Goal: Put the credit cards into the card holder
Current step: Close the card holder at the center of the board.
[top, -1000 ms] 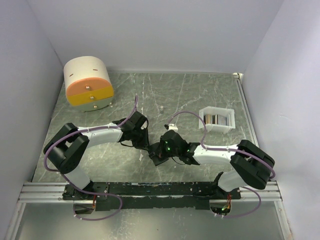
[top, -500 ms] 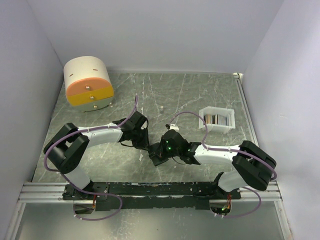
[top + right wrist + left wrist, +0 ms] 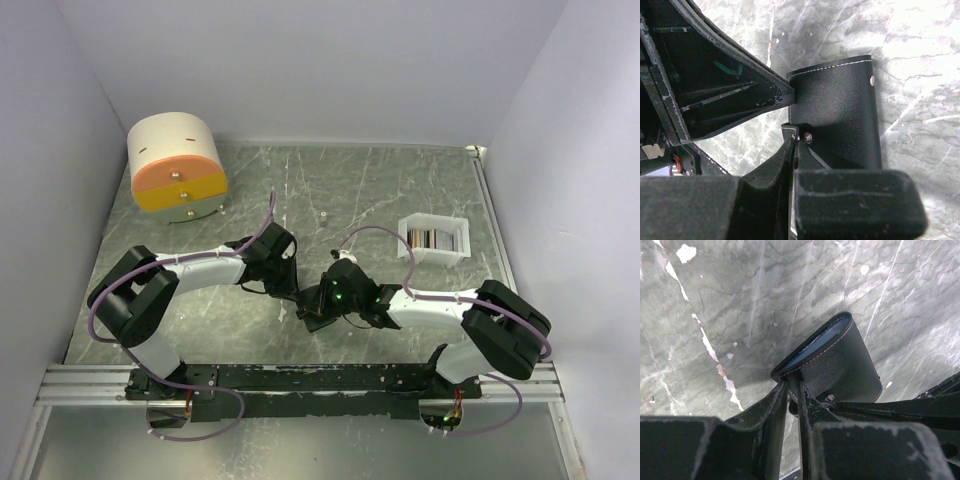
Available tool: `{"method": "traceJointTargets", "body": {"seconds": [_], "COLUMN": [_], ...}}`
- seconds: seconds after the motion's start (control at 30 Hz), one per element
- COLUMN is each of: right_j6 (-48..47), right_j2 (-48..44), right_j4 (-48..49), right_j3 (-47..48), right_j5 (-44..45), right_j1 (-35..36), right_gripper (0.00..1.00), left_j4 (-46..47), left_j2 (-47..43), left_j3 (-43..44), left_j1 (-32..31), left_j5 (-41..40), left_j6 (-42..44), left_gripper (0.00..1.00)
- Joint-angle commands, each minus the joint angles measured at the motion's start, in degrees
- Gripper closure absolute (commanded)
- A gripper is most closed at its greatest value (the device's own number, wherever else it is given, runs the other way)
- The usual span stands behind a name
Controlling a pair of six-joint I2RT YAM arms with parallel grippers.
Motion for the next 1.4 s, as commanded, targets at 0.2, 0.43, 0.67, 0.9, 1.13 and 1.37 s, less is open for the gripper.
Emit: {"method": "traceJointTargets", "body": {"seconds": [0.2,0.43,0.67,0.9,1.13,1.37], "right_j6": [0.15,-0.62,-1.43,-1.18,-1.42,-1.40], "right_j2": [-0.21,1.01,3.30,3.39,3.55,5.28], "right_j4": [-0.59,0.17,0.63,-1.00,-3.44,-5.19], "right_j3": [-1.71,-2.21,-2.62,-4.51,-5.30,-4.76], "right_j5": [1.21,0.43,0.83,1.03,1.39,1.83], "right_j1": [-1.50,-3.16,-3.49,-4.59,-5.34,-5.77], "right_gripper": [1.00,1.00,1.00,1.00,1.00,1.00], "left_j4": [-0.38,-0.52,-0.68,-0.90,-1.57,2.00], "left_j2": [1.81,2.28,2.08,1.93,-0.40,-7.02], "left_j3": [-0.35,-0.07,-0.20,-0.08,0.37,-1.88], "left_j1": [0.11,0.05,0.10,0.06,0.07,-0.45], "left_j5": [-1.52,-1.53,-1.51,-1.61,-1.23,5.16], "left_j6": [0.78,1.08,1.12,1.21,0.72,-1.50], "left_gripper": [0.74,0.75,0.75,0.75,0.75,0.82]}}
